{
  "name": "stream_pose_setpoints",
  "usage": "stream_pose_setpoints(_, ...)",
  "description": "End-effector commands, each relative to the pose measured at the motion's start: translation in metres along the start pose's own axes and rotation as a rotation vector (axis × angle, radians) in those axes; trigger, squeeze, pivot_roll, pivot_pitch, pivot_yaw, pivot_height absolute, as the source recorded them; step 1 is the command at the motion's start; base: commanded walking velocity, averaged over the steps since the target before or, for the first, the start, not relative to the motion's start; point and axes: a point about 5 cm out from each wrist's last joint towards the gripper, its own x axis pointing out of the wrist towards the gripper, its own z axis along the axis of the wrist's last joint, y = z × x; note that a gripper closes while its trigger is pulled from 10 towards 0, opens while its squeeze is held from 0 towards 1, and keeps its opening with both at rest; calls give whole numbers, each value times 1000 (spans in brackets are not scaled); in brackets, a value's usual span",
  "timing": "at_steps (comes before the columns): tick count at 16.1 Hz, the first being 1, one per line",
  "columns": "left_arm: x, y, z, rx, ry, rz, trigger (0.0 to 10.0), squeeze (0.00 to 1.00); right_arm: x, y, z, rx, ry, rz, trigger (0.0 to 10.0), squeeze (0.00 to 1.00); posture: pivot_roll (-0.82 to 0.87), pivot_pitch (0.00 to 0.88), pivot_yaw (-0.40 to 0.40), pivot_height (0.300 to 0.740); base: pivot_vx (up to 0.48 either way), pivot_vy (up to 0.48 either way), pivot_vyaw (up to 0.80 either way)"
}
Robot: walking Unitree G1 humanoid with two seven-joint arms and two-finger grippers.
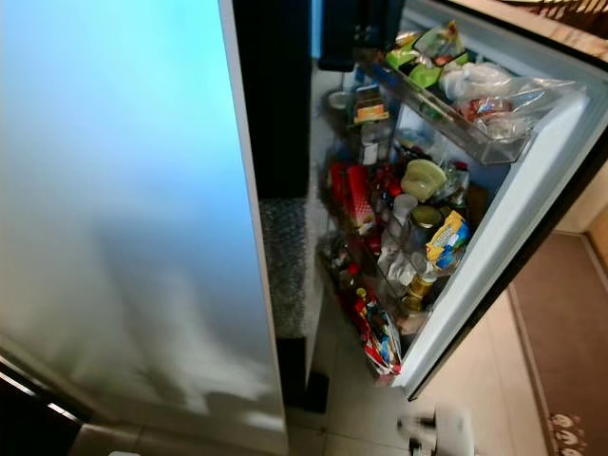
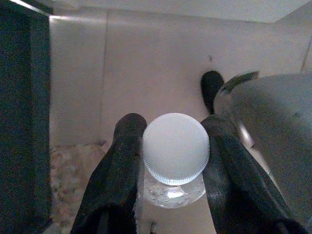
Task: Restocking fridge
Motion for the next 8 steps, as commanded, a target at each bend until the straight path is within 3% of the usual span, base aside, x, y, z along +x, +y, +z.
stream_pose_setpoints(1, -1, -1, -6, 13, 22, -8, 10000, 0, 0, 12, -10, -37, 34, 61, 10000, 0, -32, 0, -20, 740, 0, 0, 0)
stream_pose_setpoints(4, -1, -1, -6, 29, 26, -11, 10000, 0, -3, 21, -31, 7, 121, 96, 10000, 0, -21, 0, -19, 740, 0, 0, 0)
stream_pose_setpoints(8, -1, -1, -7, 29, 32, -15, 10000, 0, -6, 25, -41, 40, 147, 112, 10000, 0, -20, 0, -13, 740, 0, -456, 0)
